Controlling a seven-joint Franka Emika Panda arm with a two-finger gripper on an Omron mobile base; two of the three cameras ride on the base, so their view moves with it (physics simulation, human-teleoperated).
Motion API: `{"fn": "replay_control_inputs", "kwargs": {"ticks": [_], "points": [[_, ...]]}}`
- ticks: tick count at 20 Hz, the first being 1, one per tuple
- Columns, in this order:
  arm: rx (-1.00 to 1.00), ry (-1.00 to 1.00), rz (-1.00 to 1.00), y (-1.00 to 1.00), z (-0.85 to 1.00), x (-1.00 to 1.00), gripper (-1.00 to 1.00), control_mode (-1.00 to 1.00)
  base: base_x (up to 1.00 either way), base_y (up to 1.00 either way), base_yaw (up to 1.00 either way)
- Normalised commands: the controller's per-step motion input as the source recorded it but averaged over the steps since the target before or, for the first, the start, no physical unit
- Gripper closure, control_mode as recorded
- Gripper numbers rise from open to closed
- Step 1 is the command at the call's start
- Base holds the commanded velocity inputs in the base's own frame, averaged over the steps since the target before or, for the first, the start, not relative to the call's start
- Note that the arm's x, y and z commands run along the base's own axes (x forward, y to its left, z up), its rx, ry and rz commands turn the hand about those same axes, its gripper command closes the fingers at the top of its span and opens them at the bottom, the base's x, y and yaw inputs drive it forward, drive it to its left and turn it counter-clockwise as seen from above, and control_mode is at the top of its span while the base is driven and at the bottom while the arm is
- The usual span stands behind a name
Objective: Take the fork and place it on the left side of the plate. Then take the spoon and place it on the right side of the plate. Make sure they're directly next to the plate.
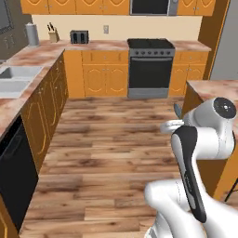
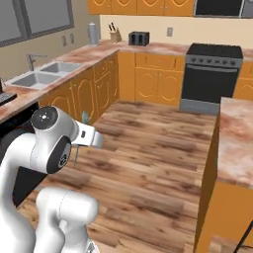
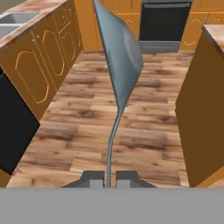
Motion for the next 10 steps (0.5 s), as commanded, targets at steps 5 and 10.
{"fn": "replay_control_inputs", "kwargs": {"ticks": [5, 10], "points": [[0.00, 0.00, 0.00, 0.00, 0.00, 0.00, 1.00, 1.00, -0.21, -1.00, -0.07], [0.00, 0.00, 0.00, 0.00, 0.00, 0.00, 1.00, 1.00, -0.16, -1.00, -0.07]]}}
